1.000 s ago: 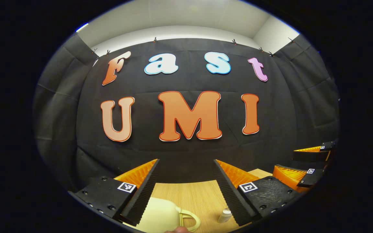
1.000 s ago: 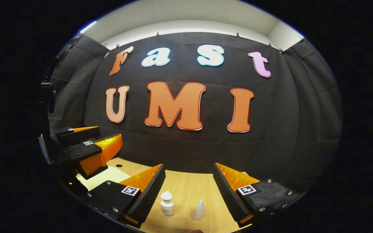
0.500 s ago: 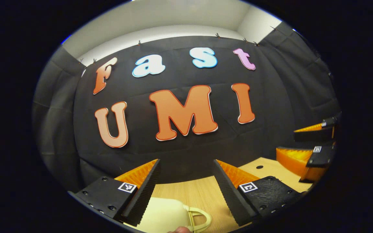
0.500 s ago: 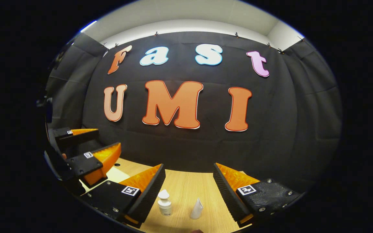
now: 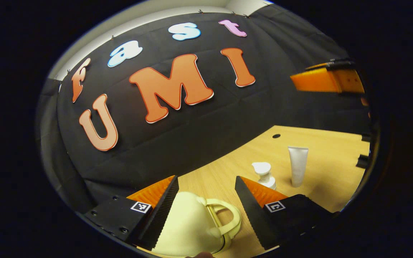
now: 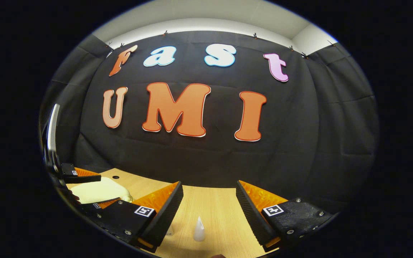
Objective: First open the suitcase, pack the skin care products into it, and then close the suitcase.
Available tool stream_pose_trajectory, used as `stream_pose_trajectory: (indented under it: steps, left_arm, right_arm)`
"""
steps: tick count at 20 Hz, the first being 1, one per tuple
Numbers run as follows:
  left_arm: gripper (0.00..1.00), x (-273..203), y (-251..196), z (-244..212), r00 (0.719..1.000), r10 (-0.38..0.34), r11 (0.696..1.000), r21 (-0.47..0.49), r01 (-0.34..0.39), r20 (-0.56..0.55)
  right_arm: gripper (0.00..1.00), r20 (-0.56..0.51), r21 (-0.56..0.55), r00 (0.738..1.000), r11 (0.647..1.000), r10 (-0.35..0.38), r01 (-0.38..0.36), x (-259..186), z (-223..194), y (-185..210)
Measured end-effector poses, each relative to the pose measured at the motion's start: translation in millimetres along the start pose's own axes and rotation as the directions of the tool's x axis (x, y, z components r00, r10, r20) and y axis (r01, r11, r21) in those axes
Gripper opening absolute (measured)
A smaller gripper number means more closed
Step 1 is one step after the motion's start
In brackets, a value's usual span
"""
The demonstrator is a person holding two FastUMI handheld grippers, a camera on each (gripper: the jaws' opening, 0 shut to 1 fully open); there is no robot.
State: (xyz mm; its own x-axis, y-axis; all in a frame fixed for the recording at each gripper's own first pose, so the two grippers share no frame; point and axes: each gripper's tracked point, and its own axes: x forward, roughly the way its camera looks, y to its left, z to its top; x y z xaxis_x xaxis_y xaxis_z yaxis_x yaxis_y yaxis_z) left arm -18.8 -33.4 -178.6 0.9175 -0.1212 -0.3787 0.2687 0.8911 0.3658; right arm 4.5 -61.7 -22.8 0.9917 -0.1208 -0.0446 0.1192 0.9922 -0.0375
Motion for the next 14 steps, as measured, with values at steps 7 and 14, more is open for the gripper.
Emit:
stream_pose_trajectory:
  steps: [7,14]
  left_arm:
    - [0.98,15.3,-34.3,-63.1,0.99,-0.048,0.968,0.238,0.079,-0.13]
    - [0.99,19.1,-46.2,-118.7,0.96,-0.073,0.937,0.311,0.159,-0.27]
  right_arm:
    - [0.94,-0.014,-0.004,0.999,0.999,-0.048,0.048,-0.7,-6.1,-20.1]
    - [0.94,-0.037,-0.005,0.997,0.997,-0.075,0.075,-1.1,-15.9,-27.2]
